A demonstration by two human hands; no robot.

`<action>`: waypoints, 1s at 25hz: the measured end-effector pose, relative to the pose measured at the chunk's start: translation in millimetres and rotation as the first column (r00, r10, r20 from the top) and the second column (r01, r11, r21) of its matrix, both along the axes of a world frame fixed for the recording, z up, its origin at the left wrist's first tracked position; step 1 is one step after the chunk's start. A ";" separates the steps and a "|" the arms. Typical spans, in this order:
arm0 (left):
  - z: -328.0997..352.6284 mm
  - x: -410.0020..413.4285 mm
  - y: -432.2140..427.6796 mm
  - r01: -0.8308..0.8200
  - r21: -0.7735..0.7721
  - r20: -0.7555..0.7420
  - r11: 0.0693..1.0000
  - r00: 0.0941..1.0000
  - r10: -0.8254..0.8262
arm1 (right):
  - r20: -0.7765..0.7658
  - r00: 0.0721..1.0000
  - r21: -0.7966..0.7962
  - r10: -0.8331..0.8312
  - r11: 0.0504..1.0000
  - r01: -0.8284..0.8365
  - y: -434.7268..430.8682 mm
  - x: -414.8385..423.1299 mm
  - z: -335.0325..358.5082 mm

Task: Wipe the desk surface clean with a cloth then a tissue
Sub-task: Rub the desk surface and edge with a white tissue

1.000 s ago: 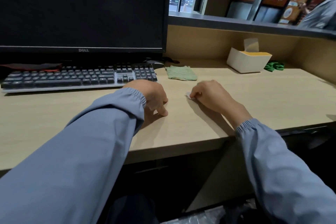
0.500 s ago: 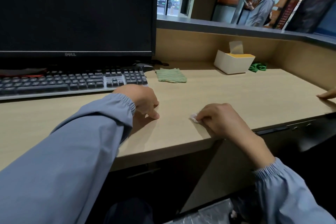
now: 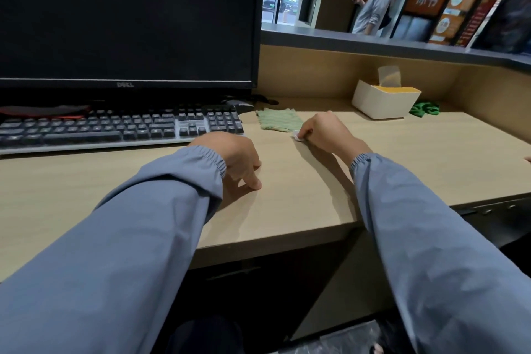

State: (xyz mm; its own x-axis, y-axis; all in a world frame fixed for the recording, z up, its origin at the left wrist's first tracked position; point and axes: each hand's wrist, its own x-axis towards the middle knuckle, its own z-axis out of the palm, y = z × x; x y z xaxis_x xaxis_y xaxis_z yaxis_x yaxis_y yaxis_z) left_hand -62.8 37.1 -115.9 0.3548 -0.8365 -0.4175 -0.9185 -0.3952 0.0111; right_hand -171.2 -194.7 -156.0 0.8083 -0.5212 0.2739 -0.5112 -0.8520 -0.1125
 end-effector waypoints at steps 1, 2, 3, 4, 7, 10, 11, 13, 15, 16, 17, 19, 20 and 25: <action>-0.5 -1.3 -0.1 0.004 0.000 0.012 1.000 1.000 -0.004 | 0.018 1.000 0.007 0.015 1.000 -0.015 6.7 -10.7 1.7; -0.8 -0.8 -0.6 0.002 -0.001 0.018 1.000 1.000 -0.002 | 0.034 0.999 0.017 0.027 0.999 -0.028 16.1 -24.1 2.8; -1.1 -1.1 -1.8 0.004 0.001 0.018 1.000 1.000 -0.004 | 0.037 0.999 0.028 0.038 0.999 -0.039 28.5 -42.6 3.1; -1.0 0.7 -1.2 0.003 0.008 0.016 1.000 1.000 -0.003 | 0.024 0.998 0.045 0.052 0.998 -0.053 44.3 -60.7 2.4; 1.0 2.0 -4.2 -0.011 0.027 -0.019 1.000 1.000 0.012 | 0.005 0.995 0.008 0.099 0.995 -0.099 94.4 -127.6 -5.1; 0.7 2.0 -14.9 -0.018 -0.006 -0.024 1.000 1.000 0.018 | 0.065 0.981 -0.041 0.184 0.982 -0.182 121.8 -175.2 -15.5; 0.0 0.3 -20.5 -0.018 -0.034 -0.012 0.999 1.000 0.018 | 0.070 0.981 -0.045 0.181 0.983 -0.178 124.6 -182.4 -17.8; -3.5 -6.1 -32.8 0.004 -0.079 0.000 0.997 1.000 -0.004 | 0.087 0.980 -0.044 0.180 0.983 -0.177 122.2 -185.5 -20.5; -6.9 -14.9 -47.0 0.038 -0.101 -0.039 0.994 0.998 -0.042 | 0.094 0.976 -0.027 0.195 0.981 -0.194 112.0 -179.0 -21.1; -7.4 -18.7 -53.6 0.046 -0.104 -0.056 0.994 0.997 -0.052 | 0.090 0.978 -0.015 0.188 0.982 -0.188 104.2 -172.9 -20.0; -7.4 -21.4 -60.2 0.055 -0.100 -0.067 0.993 0.996 -0.062 | 0.079 0.985 0.003 0.155 0.988 -0.156 94.5 -164.8 -17.0; -6.2 -20.1 -73.2 0.075 -0.062 -0.064 0.995 0.995 -0.079 | 0.042 0.997 0.019 0.064 0.998 -0.065 65.7 -142.4 -10.7; -4.9 -17.2 -79.9 0.084 -0.035 -0.052 0.996 0.995 -0.086 | 0.036 0.999 0.020 0.038 0.999 -0.038 48.3 -129.0 -9.2; -7.6 -5.3 -102.4 0.120 0.055 -0.040 0.991 0.992 -0.117 | 0.005 1.000 0.025 -0.022 0.999 0.022 -39.7 -53.4 -6.3</action>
State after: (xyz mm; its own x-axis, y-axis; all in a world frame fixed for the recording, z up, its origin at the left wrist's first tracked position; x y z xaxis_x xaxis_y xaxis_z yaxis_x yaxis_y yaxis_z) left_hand -68.2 -65.4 -123.5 0.2383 -0.8464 -0.4763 -0.9583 -0.2845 0.0260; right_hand -224.6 -234.4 -162.3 0.7953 -0.5454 0.2646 -0.5289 -0.8376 -0.1366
